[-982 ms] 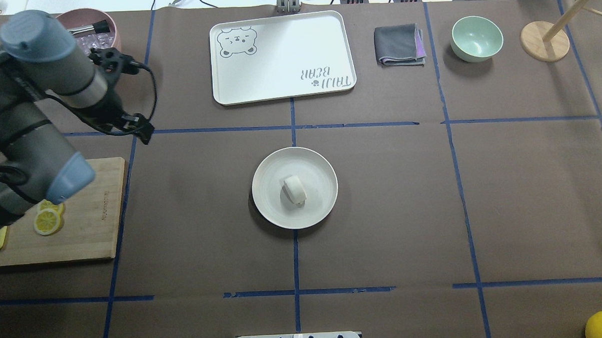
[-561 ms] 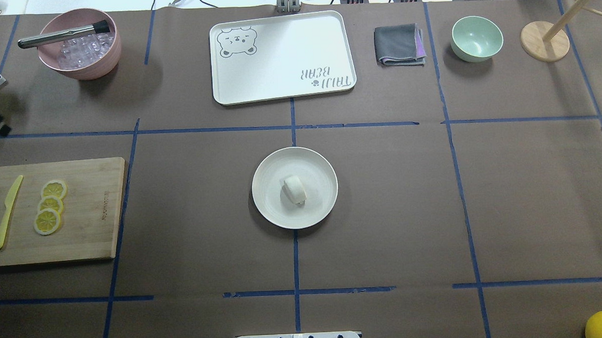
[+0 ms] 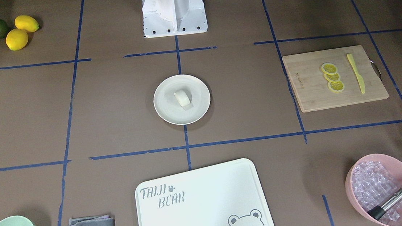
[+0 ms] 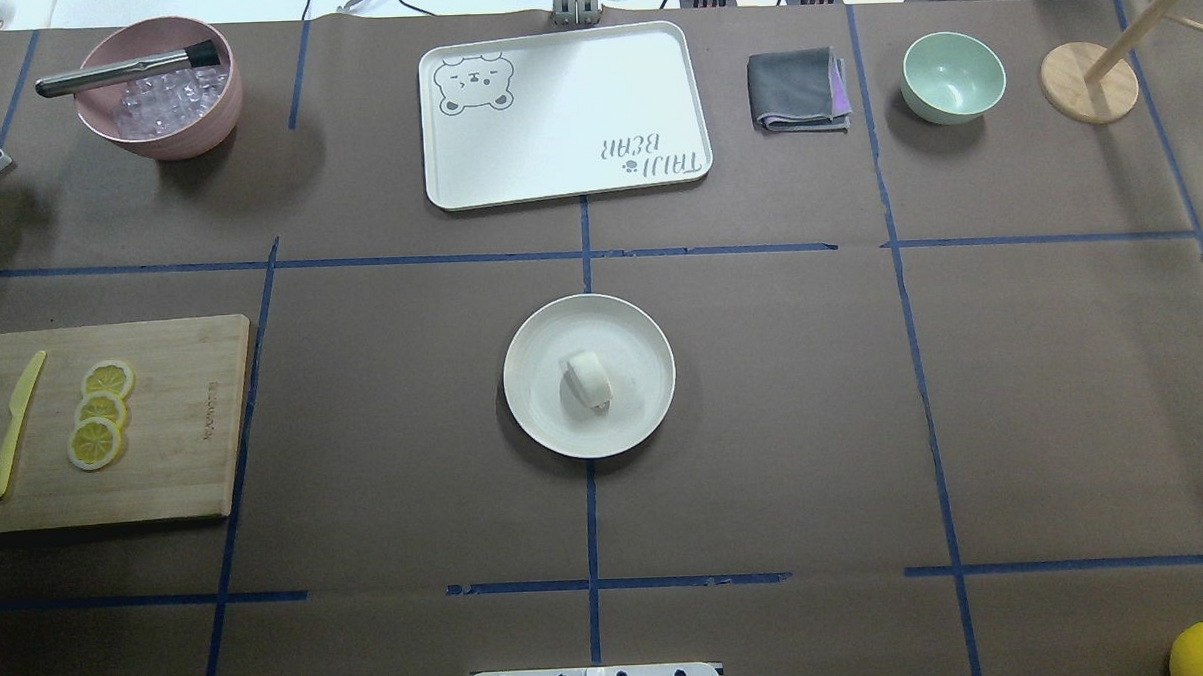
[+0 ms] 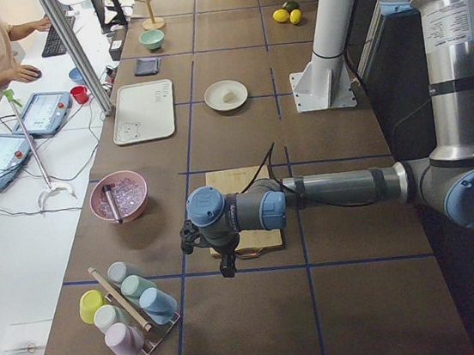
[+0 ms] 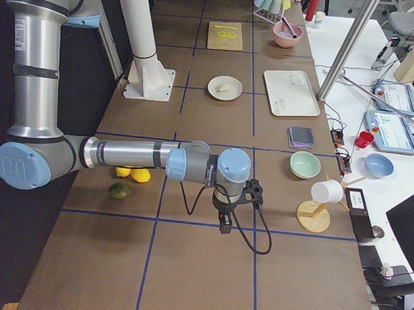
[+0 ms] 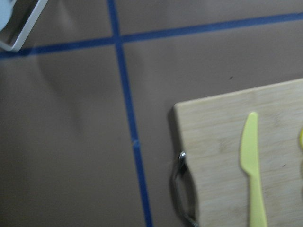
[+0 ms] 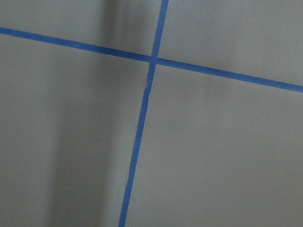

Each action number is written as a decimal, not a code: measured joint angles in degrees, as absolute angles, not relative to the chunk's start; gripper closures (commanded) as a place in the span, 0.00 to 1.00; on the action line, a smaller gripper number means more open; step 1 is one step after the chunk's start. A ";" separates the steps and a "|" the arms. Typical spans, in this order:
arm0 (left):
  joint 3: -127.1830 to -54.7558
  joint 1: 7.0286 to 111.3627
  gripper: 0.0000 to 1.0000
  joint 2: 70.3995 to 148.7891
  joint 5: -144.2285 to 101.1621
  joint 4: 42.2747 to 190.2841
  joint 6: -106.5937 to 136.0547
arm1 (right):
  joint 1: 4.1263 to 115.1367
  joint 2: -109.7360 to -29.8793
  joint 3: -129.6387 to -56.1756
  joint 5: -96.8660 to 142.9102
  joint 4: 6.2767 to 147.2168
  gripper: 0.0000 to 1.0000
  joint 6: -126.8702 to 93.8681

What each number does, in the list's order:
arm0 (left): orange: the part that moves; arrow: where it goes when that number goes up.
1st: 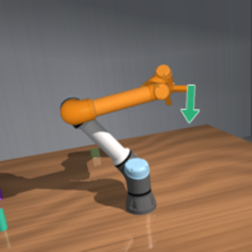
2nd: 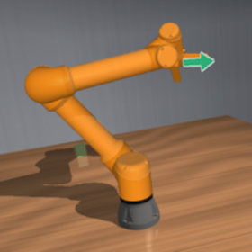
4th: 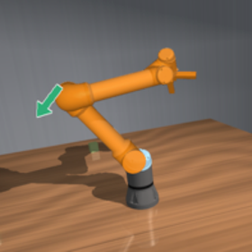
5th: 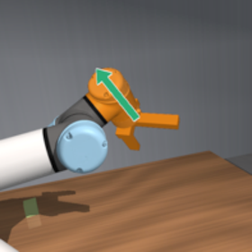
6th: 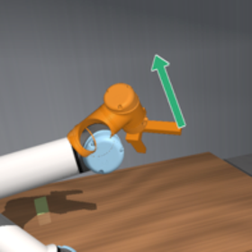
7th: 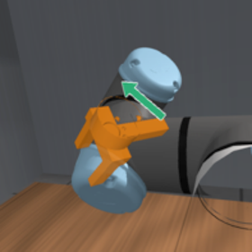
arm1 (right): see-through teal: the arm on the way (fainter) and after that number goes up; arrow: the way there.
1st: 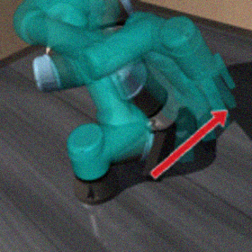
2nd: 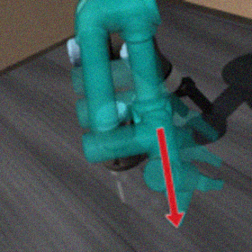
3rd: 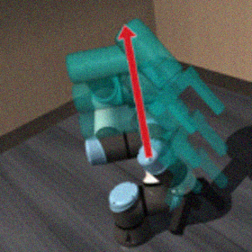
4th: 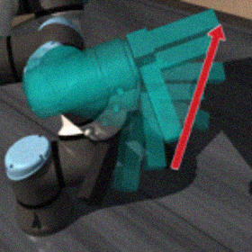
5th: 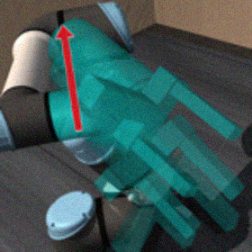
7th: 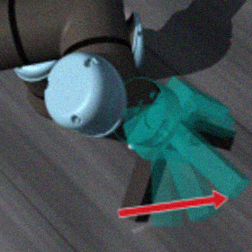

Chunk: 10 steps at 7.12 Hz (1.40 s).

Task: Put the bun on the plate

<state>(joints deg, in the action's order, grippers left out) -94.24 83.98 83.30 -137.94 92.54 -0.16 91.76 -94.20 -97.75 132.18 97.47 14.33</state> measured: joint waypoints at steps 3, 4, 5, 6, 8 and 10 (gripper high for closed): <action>-94.21 85.96 0.00 84.10 -137.54 92.44 0.07 | 91.69 -94.20 -97.74 132.19 97.47 0.00 14.31; -94.35 86.92 0.00 84.20 -137.44 92.38 -0.12 | 91.67 -94.17 -97.71 132.17 97.47 0.00 14.27; -94.28 87.37 0.00 84.19 -137.35 92.33 -0.23 | 91.67 -94.14 -97.68 132.15 97.47 0.00 14.25; -94.11 87.54 0.00 84.19 -137.33 92.32 -0.26 | 91.67 -94.14 -97.66 132.16 97.47 0.00 14.24; -93.97 87.61 0.00 84.10 -137.37 92.36 -0.15 | 91.67 -94.13 -97.59 132.18 97.47 0.00 14.24; -93.91 87.62 0.00 83.98 -137.37 92.37 -0.05 | 91.67 -94.13 -97.57 132.19 97.47 0.00 14.24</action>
